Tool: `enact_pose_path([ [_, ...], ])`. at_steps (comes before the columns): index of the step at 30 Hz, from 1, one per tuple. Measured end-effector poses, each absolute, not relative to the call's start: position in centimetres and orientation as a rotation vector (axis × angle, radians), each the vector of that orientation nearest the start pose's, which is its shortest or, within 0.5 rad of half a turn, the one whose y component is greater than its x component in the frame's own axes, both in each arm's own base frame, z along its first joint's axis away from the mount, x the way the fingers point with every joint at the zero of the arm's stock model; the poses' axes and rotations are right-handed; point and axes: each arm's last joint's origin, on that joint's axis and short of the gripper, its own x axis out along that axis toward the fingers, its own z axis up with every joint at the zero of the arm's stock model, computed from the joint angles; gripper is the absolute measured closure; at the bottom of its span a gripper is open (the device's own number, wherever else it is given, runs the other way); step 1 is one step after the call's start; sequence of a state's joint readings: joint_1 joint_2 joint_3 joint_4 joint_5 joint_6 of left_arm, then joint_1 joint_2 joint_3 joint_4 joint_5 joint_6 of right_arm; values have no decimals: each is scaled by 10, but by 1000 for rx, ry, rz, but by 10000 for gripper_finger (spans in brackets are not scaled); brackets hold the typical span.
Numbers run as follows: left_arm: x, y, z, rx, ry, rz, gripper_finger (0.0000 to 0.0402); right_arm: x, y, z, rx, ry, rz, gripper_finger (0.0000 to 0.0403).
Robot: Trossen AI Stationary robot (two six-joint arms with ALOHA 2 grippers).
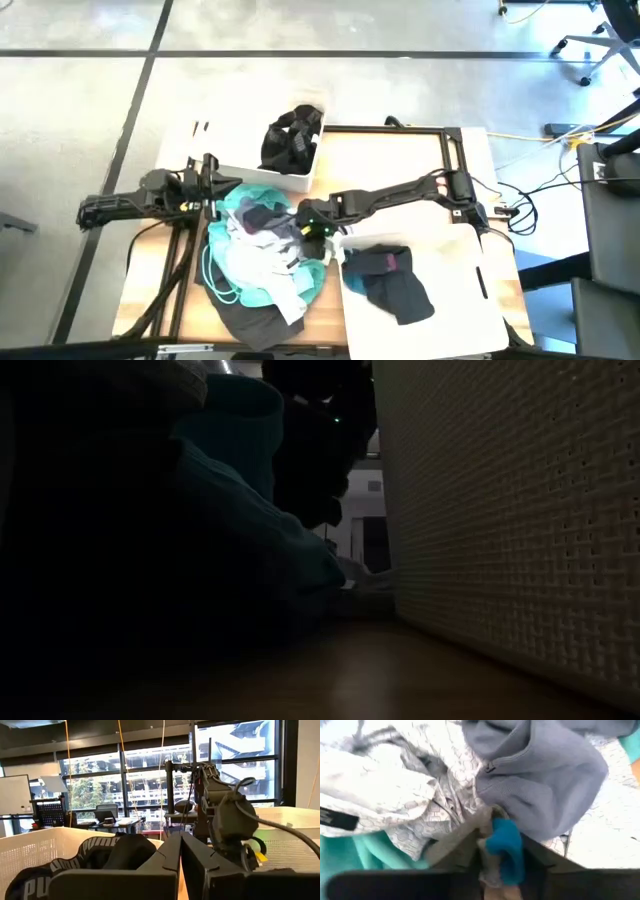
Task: Sort clothes
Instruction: Put the gray blue sock into the bottom white bin
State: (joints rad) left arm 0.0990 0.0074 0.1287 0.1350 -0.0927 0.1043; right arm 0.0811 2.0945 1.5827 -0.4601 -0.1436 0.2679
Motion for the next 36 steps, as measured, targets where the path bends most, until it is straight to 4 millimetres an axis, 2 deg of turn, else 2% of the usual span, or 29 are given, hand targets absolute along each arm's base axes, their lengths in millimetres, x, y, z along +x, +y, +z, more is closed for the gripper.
enact_pose_path([
  [2, 85, 11, 219, 104, -246, 204, 398, 446, 40, 186, 256, 999, 82, 365],
  [4, 85, 11, 219, 105, -246, 204, 398, 445, 41, 193, 229, 984, 83, 387],
  [9, 85, 11, 219, 104, -244, 204, 398, 439, 44, 213, 186, 936, 35, 359],
  [13, 85, 11, 219, 104, -242, 203, 398, 427, 50, 241, 138, 887, 16, 369],
  [17, 85, 11, 219, 104, -242, 204, 398, 413, 54, 270, 93, 832, -20, 384],
  [28, 85, 11, 219, 104, -242, 204, 398, 363, 68, 349, 36, 633, -68, 373],
  [36, 85, 11, 219, 91, -243, 201, 398, 340, 71, 373, 37, 582, -56, 369],
])
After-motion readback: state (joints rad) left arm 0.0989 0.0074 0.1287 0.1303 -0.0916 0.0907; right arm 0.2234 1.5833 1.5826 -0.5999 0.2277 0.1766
